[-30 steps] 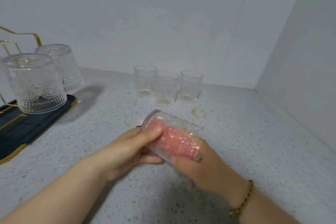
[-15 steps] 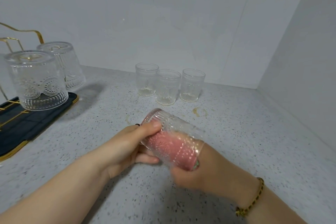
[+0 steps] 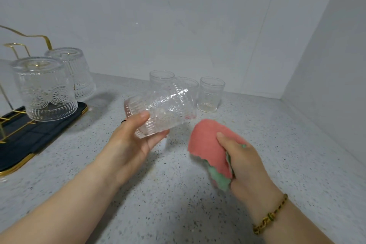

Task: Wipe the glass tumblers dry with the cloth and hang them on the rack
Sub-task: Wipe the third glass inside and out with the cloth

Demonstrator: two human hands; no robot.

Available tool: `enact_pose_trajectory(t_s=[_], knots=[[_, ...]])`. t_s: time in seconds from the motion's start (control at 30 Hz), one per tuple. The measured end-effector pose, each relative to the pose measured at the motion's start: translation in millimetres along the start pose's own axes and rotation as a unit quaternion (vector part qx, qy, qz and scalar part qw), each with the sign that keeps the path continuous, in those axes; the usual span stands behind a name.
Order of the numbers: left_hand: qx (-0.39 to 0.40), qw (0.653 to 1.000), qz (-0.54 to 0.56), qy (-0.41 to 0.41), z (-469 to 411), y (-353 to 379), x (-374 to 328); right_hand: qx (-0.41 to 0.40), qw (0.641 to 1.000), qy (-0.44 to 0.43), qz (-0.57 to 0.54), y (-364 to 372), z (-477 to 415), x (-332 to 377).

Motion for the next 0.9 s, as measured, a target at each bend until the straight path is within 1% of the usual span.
enact_pose_trajectory(t_s=[0.07, 0.1, 0.17, 0.2, 0.27, 0.3, 0.33, 0.4, 0.47, 0.53, 0.6, 0.63, 0.7, 0.77, 0.8, 0.83, 0.9], knots=[[0.042, 0.999, -0.029, -0.013, 2, 6, 5, 0.085, 0.996, 0.029, -0.012, 14, 0, -9], [0.064, 0.995, -0.069, -0.022, 4, 9, 8, 0.110, 0.993, 0.027, -0.016, 17, 1, -10], [0.086, 0.980, -0.178, -0.022, 7, 9, 11, 0.120, 0.992, 0.004, -0.026, 17, 4, -4], [0.104, 0.965, -0.242, -0.015, 8, 11, 11, 0.114, 0.993, -0.014, -0.031, 14, 5, 1], [0.156, 0.915, -0.373, -0.010, 13, 16, 13, 0.099, 0.993, -0.063, -0.016, 9, 6, 10], [0.176, 0.892, -0.416, -0.010, 16, 17, 14, 0.089, 0.992, -0.090, 0.007, 8, 7, 13], [0.194, 0.878, -0.437, -0.016, 20, 19, 16, 0.076, 0.990, -0.114, 0.038, 8, 8, 15], [0.232, 0.870, -0.434, -0.031, 25, 22, 23, 0.068, 0.984, -0.139, 0.086, 12, 11, 15], [0.237, 0.879, -0.413, -0.027, 27, 24, 25, 0.073, 0.986, -0.130, 0.077, 14, 10, 13], [0.198, 0.902, -0.384, -0.006, 25, 22, 24, 0.054, 0.993, -0.101, 0.034, 7, 4, 9], [0.157, 0.922, -0.353, 0.035, 21, 22, 19, 0.035, 0.999, -0.035, -0.008, 1, -5, 0], [0.142, 0.928, -0.340, 0.061, 19, 23, 16, 0.038, 0.999, 0.002, -0.015, 2, -8, -6], [0.117, 0.932, -0.326, 0.105, 17, 25, 10, 0.092, 0.994, 0.050, -0.022, 14, -6, -16], [0.108, 0.931, -0.325, 0.127, 18, 26, 9, 0.187, 0.980, 0.062, -0.027, 32, 2, -20], [0.110, 0.930, -0.327, 0.131, 18, 27, 9, 0.218, 0.973, 0.067, -0.025, 38, 5, -23], [0.108, 0.927, -0.333, 0.134, 17, 26, 9, 0.234, 0.969, 0.075, -0.023, 41, 7, -26], [0.089, 0.922, -0.350, 0.141, 12, 19, 8, 0.228, 0.968, 0.103, -0.023, 37, 3, -32]])
Point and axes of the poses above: each hand's wrist, its own z-axis away from the middle knuckle, its own y-axis out of the palm, x = y × z, the point moved 6 cm from there along -z, towards the middle knuckle, and after that the axes turned 14 degrees about y, right-handed, at the moved point
